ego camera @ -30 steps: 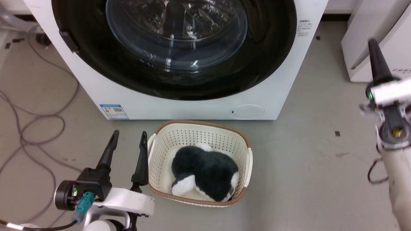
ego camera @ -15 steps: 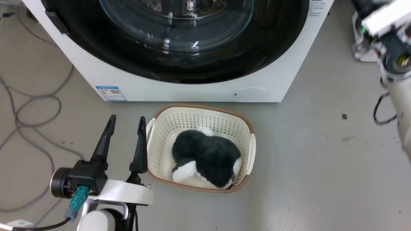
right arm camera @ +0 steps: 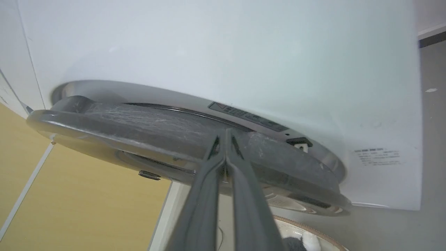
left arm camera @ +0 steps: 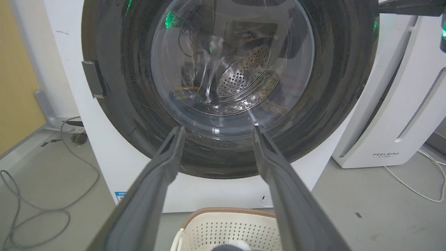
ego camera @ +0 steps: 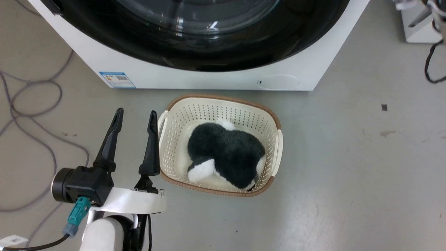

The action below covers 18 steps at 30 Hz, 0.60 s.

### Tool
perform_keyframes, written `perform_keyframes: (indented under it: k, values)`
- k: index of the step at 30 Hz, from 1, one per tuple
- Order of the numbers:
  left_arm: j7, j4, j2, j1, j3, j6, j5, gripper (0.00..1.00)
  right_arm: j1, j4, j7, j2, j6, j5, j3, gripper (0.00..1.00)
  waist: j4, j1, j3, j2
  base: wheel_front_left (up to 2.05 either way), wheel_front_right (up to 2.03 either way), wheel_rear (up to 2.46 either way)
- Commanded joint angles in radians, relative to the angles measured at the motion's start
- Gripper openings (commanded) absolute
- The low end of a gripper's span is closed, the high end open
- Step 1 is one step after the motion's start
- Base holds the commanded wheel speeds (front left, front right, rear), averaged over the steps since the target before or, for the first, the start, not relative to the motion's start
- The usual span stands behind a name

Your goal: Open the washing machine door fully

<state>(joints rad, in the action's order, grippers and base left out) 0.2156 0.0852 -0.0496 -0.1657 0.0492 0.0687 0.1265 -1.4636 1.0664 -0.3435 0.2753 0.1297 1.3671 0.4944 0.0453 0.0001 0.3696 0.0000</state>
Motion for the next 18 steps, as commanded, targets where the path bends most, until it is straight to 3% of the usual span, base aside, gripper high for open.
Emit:
perform_keyframes:
  k: [1, 9, 18]
  values:
    - [0.014, 0.009, -0.001, -0.020, 0.002, 0.004, 0.010, 1.00, -0.061, 0.041, -0.026, -0.006, 0.001, 0.037, 0.029, 0.00, 0.002, -0.0001, 0.016, 0.0000, 0.00, 0.00, 0.00]
    - [0.030, 0.012, -0.001, -0.042, 0.004, 0.010, 0.024, 1.00, -0.173, 0.138, -0.100, -0.022, 0.001, 0.107, 0.105, 0.00, 0.006, -0.0001, 0.053, 0.0000, 0.00, 0.00, 0.00]
    - [0.046, 0.013, -0.001, -0.058, 0.013, 0.011, 0.032, 1.00, -0.247, 0.214, -0.255, -0.038, 0.001, 0.185, 0.180, 0.00, 0.009, -0.0001, 0.076, 0.0000, 0.00, 0.00, 0.00]
